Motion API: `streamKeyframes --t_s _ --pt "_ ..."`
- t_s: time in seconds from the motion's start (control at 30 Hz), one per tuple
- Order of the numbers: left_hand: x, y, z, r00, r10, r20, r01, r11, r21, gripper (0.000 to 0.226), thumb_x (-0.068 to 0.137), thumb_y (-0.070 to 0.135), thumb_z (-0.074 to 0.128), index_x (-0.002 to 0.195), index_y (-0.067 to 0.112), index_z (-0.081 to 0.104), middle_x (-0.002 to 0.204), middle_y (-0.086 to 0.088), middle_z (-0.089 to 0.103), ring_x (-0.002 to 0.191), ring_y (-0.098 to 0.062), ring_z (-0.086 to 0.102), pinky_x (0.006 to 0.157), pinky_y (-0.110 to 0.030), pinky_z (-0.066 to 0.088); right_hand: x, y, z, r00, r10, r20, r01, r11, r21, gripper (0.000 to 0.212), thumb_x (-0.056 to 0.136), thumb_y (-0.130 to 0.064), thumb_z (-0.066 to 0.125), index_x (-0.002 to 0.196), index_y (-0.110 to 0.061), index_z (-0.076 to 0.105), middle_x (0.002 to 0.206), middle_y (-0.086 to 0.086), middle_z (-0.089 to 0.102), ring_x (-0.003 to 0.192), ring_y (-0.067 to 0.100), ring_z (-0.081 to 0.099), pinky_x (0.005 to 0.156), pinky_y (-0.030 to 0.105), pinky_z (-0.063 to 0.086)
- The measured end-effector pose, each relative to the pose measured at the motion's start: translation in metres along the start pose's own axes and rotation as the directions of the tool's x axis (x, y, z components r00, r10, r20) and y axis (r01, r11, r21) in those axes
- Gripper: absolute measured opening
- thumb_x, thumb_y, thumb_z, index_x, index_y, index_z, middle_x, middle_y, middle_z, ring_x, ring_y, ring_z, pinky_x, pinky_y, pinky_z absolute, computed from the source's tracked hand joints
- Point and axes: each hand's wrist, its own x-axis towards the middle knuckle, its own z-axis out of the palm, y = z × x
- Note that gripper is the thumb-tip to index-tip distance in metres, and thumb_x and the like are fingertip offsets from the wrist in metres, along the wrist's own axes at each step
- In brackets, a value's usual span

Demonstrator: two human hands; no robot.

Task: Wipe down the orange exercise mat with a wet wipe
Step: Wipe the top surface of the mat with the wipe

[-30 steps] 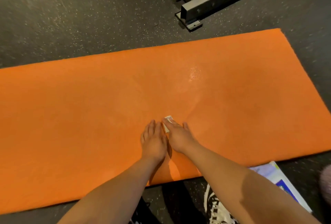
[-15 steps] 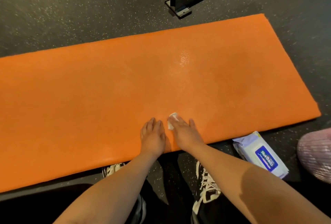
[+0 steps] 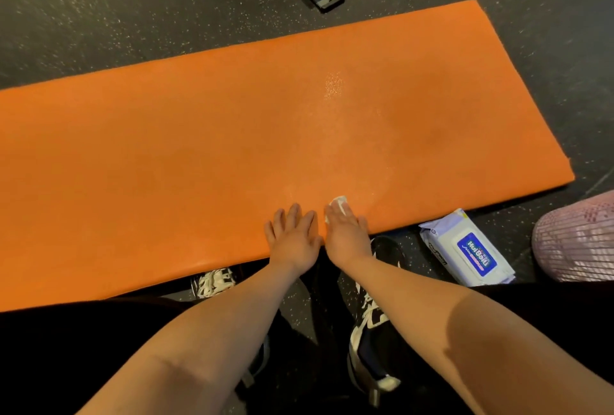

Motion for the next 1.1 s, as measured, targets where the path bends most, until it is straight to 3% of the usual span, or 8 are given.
streamKeyframes --t_s 0.13,0.27,0.4,0.5,0.67,0.8,0.93,1.1 --pt "-0.006 0.003 0.009 0.999 0.041 0.022 -0.042 0.999 0.033 0.069 0.099 0.052 0.047 0.158 0.042 0.013 0.168 0.006 -0.006 0.152 -0.031 -0.014 0.120 -0.058 -0.012 -0.004 0.005 -0.001 0.995 -0.091 0.040 0.090 0.996 0.023 0.060 0.104 -0.018 0.038 0.161 -0.024 0.019 0.169 -0.007 0.010 0.156 0.012 0.000 0.125 0.045 0.004" --pt "-0.007 0.004 0.009 0.999 0.050 -0.006 -0.050 0.998 0.045 0.061 0.102 0.044 0.049 0.156 0.040 0.020 0.168 0.007 -0.002 0.153 -0.031 -0.011 0.119 -0.059 -0.010 -0.009 0.028 -0.013 0.994 0.106 -0.021 -0.106 0.994 -0.008 0.065 0.102 -0.014 0.042 0.161 -0.025 0.018 0.170 -0.007 0.007 0.156 0.016 -0.002 0.125 0.049 0.004" --pt "-0.008 0.012 0.012 0.995 0.089 -0.048 -0.088 0.996 0.016 0.047 0.105 0.031 0.045 0.151 0.035 0.034 0.168 0.008 0.007 0.154 -0.025 -0.005 0.120 -0.058 -0.008 -0.022 0.013 0.002 0.999 -0.016 0.032 0.016 1.000 0.018 0.067 0.101 -0.013 0.043 0.161 -0.022 0.015 0.170 -0.004 0.005 0.156 0.016 -0.005 0.126 0.045 0.001" --pt "-0.010 0.008 0.016 0.987 0.126 -0.096 -0.123 0.992 0.040 0.039 0.106 0.029 0.043 0.144 0.033 0.043 0.166 0.008 0.016 0.154 -0.022 0.002 0.121 -0.056 -0.006 -0.024 0.018 -0.002 0.998 -0.033 0.044 0.032 0.999 0.011 0.060 0.105 -0.018 0.038 0.161 -0.026 0.019 0.170 -0.008 0.007 0.156 0.015 -0.004 0.125 0.048 -0.001" --pt "-0.006 0.001 0.015 0.975 0.180 -0.129 -0.186 0.982 -0.030 0.027 0.106 0.030 0.043 0.130 0.032 0.056 0.160 0.010 0.034 0.154 -0.014 0.012 0.124 -0.050 -0.002 -0.028 0.022 -0.012 0.996 0.082 0.036 -0.081 0.996 -0.034 0.054 0.109 -0.037 0.028 0.161 -0.029 0.018 0.169 -0.011 0.004 0.156 0.019 -0.007 0.122 0.057 -0.002" --pt "-0.005 0.002 0.003 0.978 0.136 -0.159 -0.154 0.983 -0.104 0.033 0.106 0.029 0.043 0.136 0.027 0.055 0.147 0.015 0.052 0.149 -0.008 0.025 0.124 -0.049 0.002 -0.027 0.015 -0.020 0.995 0.087 0.047 -0.088 0.995 0.037 0.052 0.110 -0.038 0.024 0.161 -0.027 0.019 0.169 -0.011 0.005 0.156 0.015 -0.006 0.122 0.060 0.000" --pt "-0.008 -0.006 -0.014 0.973 0.064 -0.220 -0.107 0.977 -0.186 0.018 0.104 0.027 0.047 0.117 0.029 0.059 0.135 0.014 0.059 0.131 -0.012 0.050 0.121 -0.050 0.012 -0.027 0.003 -0.023 1.000 0.006 -0.003 -0.006 0.999 0.047 0.052 0.110 -0.040 0.023 0.160 -0.026 0.025 0.169 -0.009 0.012 0.156 0.015 0.000 0.123 0.056 0.002" --pt "-0.017 -0.041 -0.035 0.952 -0.085 -0.293 0.008 0.967 -0.255 0.011 0.103 0.025 0.048 0.099 0.034 0.053 0.138 0.014 0.058 0.125 -0.015 0.055 0.120 -0.049 0.011 -0.016 -0.042 -0.013 0.996 -0.087 0.023 0.085 0.994 0.063 0.050 0.111 -0.035 0.026 0.160 -0.025 0.025 0.169 -0.010 0.011 0.156 0.014 -0.002 0.125 0.052 0.002"
